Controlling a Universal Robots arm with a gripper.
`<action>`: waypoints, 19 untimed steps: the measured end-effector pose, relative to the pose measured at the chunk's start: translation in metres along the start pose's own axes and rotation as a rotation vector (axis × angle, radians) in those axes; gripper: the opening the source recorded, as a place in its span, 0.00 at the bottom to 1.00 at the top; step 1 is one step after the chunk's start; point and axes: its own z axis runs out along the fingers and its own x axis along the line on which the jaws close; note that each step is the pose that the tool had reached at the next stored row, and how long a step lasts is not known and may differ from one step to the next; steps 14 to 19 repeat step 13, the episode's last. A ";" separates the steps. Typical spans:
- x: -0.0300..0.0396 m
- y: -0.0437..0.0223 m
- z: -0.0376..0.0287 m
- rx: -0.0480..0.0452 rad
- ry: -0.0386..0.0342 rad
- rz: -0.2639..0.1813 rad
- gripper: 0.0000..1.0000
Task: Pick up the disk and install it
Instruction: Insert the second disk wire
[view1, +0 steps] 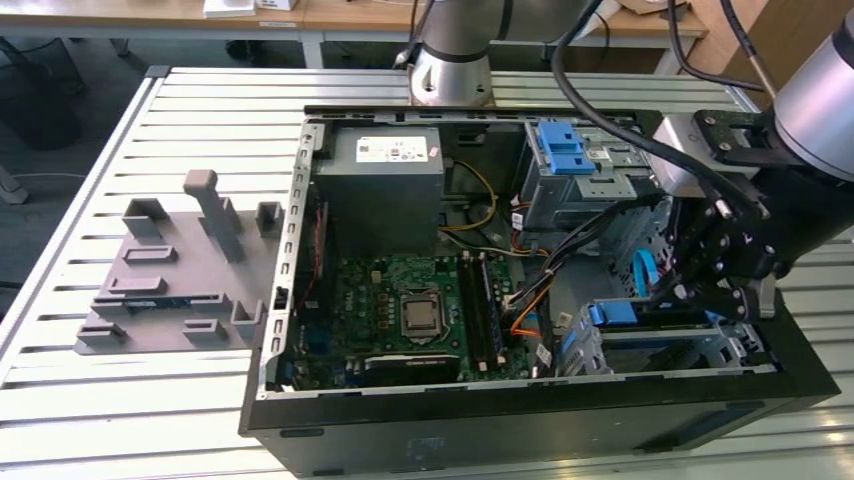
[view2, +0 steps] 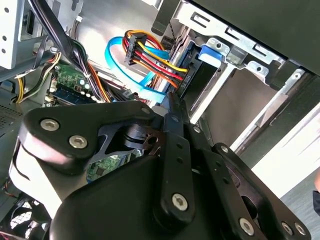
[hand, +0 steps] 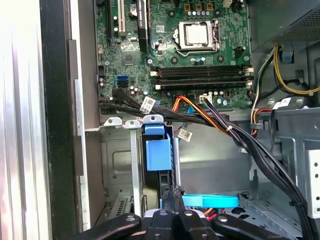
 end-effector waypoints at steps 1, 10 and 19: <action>-0.0001 0.0000 -0.0013 0.0000 0.0001 0.000 0.11; -0.0006 0.0002 -0.0085 0.0000 0.0000 0.000 0.11; -0.0006 0.0002 -0.0086 -0.0001 0.0000 0.000 0.11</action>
